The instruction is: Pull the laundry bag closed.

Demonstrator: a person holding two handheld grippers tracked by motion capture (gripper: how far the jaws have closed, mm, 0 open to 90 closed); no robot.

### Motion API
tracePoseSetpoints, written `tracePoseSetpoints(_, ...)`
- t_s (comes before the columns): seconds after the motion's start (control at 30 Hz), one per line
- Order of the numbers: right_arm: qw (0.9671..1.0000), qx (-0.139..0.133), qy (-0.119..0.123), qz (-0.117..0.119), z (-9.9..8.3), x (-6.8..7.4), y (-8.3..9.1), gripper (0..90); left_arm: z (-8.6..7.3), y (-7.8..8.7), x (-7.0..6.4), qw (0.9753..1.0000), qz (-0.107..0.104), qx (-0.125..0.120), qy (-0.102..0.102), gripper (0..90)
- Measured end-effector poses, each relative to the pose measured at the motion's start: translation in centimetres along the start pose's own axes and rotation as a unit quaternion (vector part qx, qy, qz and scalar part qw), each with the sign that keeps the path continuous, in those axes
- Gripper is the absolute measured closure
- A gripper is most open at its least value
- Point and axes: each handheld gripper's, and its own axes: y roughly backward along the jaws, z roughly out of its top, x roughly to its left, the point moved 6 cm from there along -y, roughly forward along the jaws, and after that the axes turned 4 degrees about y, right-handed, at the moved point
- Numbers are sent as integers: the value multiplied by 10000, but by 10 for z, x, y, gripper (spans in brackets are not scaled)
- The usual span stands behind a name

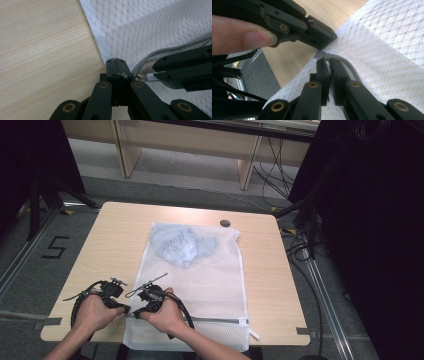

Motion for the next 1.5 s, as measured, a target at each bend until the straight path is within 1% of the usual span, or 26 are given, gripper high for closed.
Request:
tracePoseSetpoints(0.1, 9999, 87, 66, -61, 0, 1, 2, 871, 0, 0, 0, 10000, -4, 3, -10, 899)
tracePoseSetpoints(0.13, 9998, 117, 126, -30, 0, 0, 3, 872, 0, 0, 0, 10000, 3, -3, -3, 899)
tracePoseSetpoints(0.23, 9998, 120, 123, -44, 0, 0, 4, 872, 0, 0, 0, 10000, 4, -7, 3, 899)
tracePoseSetpoints(0.27, 9998, 144, 139, -63, -1, -1, 5, 872, 0, 0, 0, 10000, 2, 1, 1, 899)
tracePoseSetpoints(0.3, 9995, 213, 217, -129, -2, -4, 5, 872, 0, 0, 1, 10000, -5, 9, -5, 899)
tracePoseSetpoints(0.4, 9994, 258, 191, -113, -3, -3, 7, 872, 0, 0, 0, 10000, 7, 3, -6, 899)
tracePoseSetpoints(0.43, 9994, 223, 242, -128, -2, -3, 8, 872, 0, 0, 0, 10000, 10, 3, -8, 899)
tracePoseSetpoints(0.6, 9992, 284, 248, -111, -3, -3, 10, 871, 0, 0, 0, 10000, -4, 10, 4, 899)
tracePoseSetpoints(0.63, 9991, 265, 310, -134, -3, -4, 11, 872, 0, 0, 0, 10000, -8, 12, 14, 899)
tracePoseSetpoints(0.67, 9993, 287, 216, -119, -3, -3, 11, 871, -1, 0, -1, 9999, -26, 12, 133, 899)
tracePoseSetpoints(0.7, 9993, 289, 218, -112, -3, -3, 11, 871, -1, 0, -3, 9997, -40, 0, 232, 899)
tracePoseSetpoints(0.8, 9993, 297, 200, -84, -4, -3, 12, 871, -1, 0, -2, 9998, -33, 13, 195, 900)
tracePoseSetpoints(0.83, 9990, 297, 299, -147, -4, -6, 13, 871, -1, 0, -3, 9997, -35, -3, 241, 900)
tracePoseSetpoints(0.87, 9995, 264, 177, -34, -3, -2, 13, 871, -1, 0, -3, 9996, -40, -23, 264, 899)
tracePoseSetpoints(0.9, 9994, 285, 174, -34, -4, -2, 14, 871, 0, -1, -3, 9995, -46, -50, 293, 899)
tracePoseSetpoints(1.0, 9985, 345, 390, -139, -5, -6, 14, 871, 0, -1, -3, 9995, -43, -36, 297, 899)
tracePoseSetpoints(1.03, 9989, 349, 279, -172, -6, -5, 15, 871, 0, -1, -3, 9995, -43, -36, 297, 900)
tracePoseSetpoints(1.07, 9986, 396, 263, -211, -6, -4, 16, 871, 0, -1, -3, 9995, -53, -60, 306, 899)
tracePoseSetpoints(1.13, 9986, 374, 355, -145, -6, -6, 16, 871, 0, -1, -3, 9995, -56, -63, 301, 899)
tracePoseSetpoints(1.17, 9986, 397, 326, -135, -6, -6, 17, 871, 0, -1, -3, 9995, -51, -58, 307, 899)
tracePoseSetpoints(1.23, 9984, 378, 393, -119, -6, -7, 17, 871, 0, -1, -3, 9995, -46, -48, 305, 899)
tracePoseSetpoints(1.27, 9989, 386, 243, -91, -7, -5, 18, 871, 0, -1, -3, 9995, -55, -70, 310, 899)
tracePoseSetpoints(1.3, 9988, 422, 216, -101, -8, -5, 19, 871, 0, -1, -3, 9995, -53, -68, 307, 900)
tracePoseSetpoints(1.37, 9988, 394, 278, -108, -8, -6, 19, 871, 0, -1, -3, 9995, -51, -62, 303, 899)
tracePoseSetpoints(1.4, 9989, 410, 223, -107, -9, -6, 20, 871, 0, -1, -3, 9995, -44, -44, 297, 899)
tracePoseSetpoints(1.5, 9987, 438, 216, -110, -9, -6, 22, 871, 0, -1, -3, 9995, -54, -55, 312, 899)
